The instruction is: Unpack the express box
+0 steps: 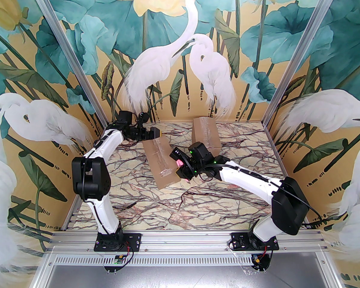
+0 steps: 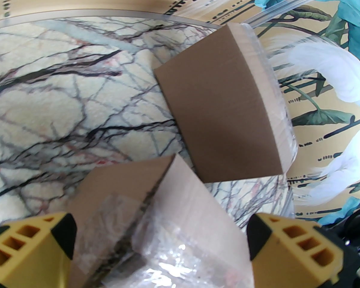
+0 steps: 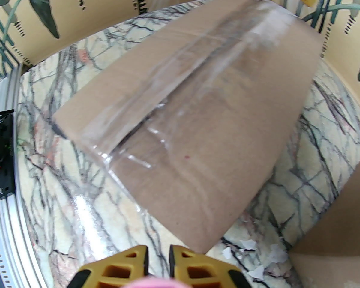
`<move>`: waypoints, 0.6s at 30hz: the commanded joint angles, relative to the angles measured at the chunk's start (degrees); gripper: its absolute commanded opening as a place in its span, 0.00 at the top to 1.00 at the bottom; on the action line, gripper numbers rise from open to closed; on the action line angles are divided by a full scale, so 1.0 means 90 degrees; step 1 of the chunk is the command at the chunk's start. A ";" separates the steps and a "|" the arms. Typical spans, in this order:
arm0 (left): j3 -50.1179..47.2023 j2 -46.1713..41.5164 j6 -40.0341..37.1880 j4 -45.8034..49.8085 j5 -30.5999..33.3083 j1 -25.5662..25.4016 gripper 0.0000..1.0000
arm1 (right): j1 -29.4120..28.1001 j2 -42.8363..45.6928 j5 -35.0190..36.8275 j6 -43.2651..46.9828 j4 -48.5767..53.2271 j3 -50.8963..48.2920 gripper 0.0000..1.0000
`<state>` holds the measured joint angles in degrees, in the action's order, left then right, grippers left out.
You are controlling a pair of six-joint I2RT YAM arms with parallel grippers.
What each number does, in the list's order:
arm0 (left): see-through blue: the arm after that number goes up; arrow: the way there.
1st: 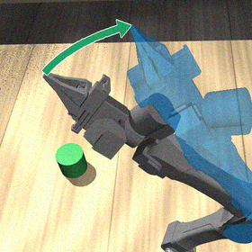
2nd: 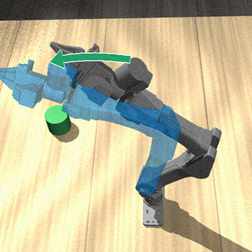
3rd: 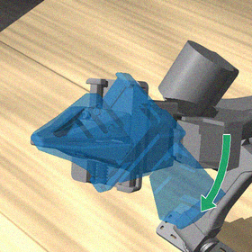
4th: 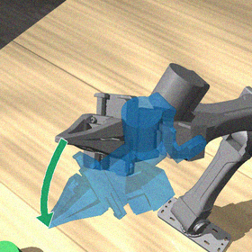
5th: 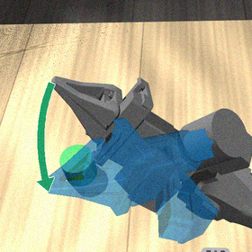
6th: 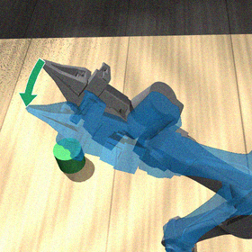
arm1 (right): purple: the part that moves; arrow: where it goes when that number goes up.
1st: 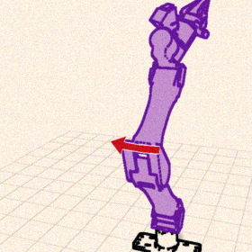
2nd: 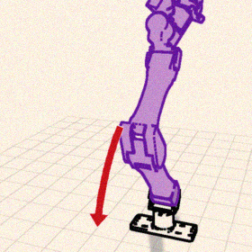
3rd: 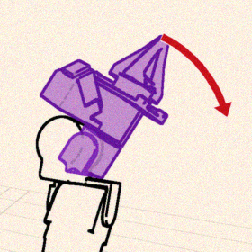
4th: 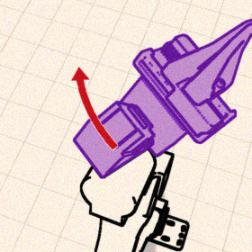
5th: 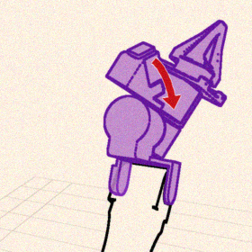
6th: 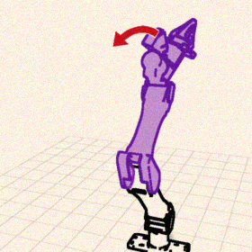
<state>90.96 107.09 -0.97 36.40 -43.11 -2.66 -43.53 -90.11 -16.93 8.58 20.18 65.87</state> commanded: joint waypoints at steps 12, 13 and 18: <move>-0.2245 -0.2043 0.1164 -0.0219 -0.0407 -0.0154 0.01 | 0.0347 0.0115 0.2106 -0.0318 -0.0576 -0.0064 0.98; -0.2408 -0.2182 0.1253 -0.0284 -0.0430 -0.0154 0.01 | 0.0376 0.0166 0.2120 -0.0310 -0.0541 -0.0077 0.98; -0.3028 -0.2790 0.1383 -0.0550 -0.0384 -0.0154 0.01 | 0.0452 0.0652 0.1837 -0.0171 -0.0504 -0.0289 0.97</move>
<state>65.63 84.62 8.49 31.75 -41.30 -2.31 -39.00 -87.96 1.69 6.52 18.85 64.07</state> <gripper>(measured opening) 0.995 0.179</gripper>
